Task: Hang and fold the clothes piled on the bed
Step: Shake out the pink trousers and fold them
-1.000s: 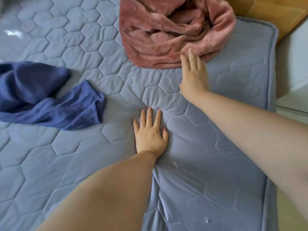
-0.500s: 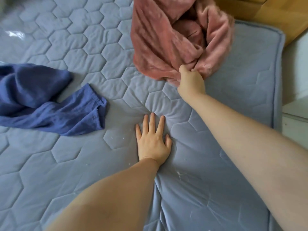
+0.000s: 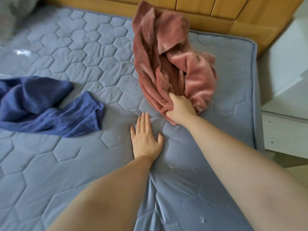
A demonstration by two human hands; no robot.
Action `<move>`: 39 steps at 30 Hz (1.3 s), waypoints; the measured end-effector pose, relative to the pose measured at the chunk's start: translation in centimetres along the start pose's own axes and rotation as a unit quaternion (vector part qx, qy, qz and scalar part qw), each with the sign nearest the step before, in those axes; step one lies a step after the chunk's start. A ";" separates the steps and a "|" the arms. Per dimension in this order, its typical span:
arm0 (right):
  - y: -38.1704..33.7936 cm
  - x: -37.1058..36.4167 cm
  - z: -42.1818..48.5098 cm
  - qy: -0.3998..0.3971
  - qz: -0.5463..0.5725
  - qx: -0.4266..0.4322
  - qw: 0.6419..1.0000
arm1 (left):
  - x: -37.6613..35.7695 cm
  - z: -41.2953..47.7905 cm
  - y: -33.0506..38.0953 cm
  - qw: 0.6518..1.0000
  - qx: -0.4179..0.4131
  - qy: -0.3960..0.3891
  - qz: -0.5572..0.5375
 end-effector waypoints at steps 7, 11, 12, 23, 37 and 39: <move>0.2 -0.4 -7.7 -0.012 0.054 -0.021 0.998 | 2.3 0.4 -0.9 0.953 0.107 -0.051 -0.278; 0.2 -0.3 -13.9 -0.060 0.047 -0.023 0.997 | 4.4 1.1 -1.4 0.795 0.204 -0.156 -0.549; 0.0 -0.1 -15.2 -0.078 0.044 -0.029 0.996 | 5.3 0.5 -1.1 0.806 0.192 -0.134 -0.544; -1.6 1.4 -24.4 -0.289 0.047 -0.034 0.956 | 7.6 -3.1 13.1 0.948 -0.219 -0.212 0.088; 6.1 8.2 -23.3 0.128 0.102 -0.155 0.974 | 5.5 -4.9 12.1 0.917 -0.148 -0.319 0.186; 7.0 7.6 -23.1 0.083 0.077 -0.166 0.980 | 5.7 -6.0 12.1 0.890 -0.128 -0.391 0.195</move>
Point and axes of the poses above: each hand's wrist, its own z-axis towards the middle knuckle, its own x-axis out of the back of the hand, y = z × x, the point moved 5 cm from there along z, towards the middle knuckle, and after that the axes turned 7 degrees about x, right-handed, at the moved point
